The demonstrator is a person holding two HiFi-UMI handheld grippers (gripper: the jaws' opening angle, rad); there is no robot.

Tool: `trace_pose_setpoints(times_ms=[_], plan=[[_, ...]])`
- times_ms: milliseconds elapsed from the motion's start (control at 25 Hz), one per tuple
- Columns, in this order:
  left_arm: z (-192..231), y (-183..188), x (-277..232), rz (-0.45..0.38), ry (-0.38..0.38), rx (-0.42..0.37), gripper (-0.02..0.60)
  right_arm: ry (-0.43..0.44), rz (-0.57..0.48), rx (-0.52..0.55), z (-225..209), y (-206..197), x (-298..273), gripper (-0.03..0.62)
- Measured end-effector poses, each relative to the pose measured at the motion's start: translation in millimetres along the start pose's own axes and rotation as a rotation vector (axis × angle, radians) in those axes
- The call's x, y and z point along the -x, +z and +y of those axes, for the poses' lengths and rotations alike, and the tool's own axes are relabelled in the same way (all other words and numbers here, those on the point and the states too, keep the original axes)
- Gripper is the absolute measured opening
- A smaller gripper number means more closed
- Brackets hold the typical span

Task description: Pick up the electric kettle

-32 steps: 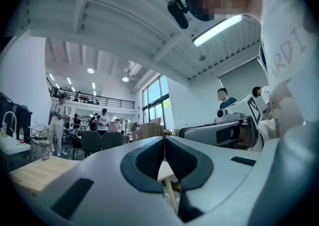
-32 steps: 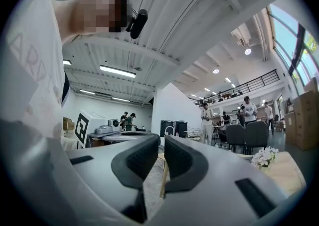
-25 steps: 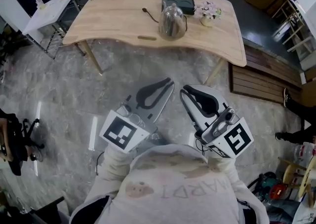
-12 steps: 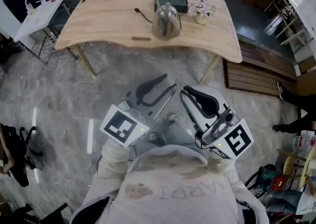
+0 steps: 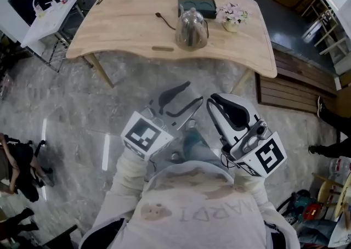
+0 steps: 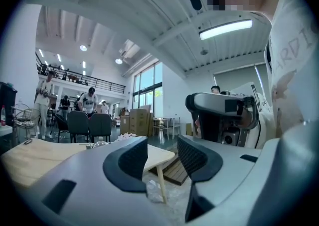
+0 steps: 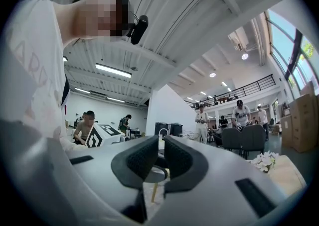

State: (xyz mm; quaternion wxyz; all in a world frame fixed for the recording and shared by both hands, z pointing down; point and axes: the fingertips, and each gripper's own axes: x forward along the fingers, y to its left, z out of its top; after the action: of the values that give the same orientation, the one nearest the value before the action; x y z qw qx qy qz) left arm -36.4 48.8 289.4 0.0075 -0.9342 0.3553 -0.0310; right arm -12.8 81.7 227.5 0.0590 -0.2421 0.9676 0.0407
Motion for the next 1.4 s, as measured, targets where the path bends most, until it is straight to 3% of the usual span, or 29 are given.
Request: trace_pose_setpoints(times_ms=[760, 1400], plan=[[114.8, -49.1, -105.5, 0.117, -0.031, 0.056, 0.179, -0.040, 0.055, -0.037, -121.4, -22.9, -58.2, 0.043], [180.5, -112.9, -171.4, 0.238, -0.033, 0.121, 0.186, -0.060, 0.098, -0.065, -195.1, -45.2, -80.1, 0.043]])
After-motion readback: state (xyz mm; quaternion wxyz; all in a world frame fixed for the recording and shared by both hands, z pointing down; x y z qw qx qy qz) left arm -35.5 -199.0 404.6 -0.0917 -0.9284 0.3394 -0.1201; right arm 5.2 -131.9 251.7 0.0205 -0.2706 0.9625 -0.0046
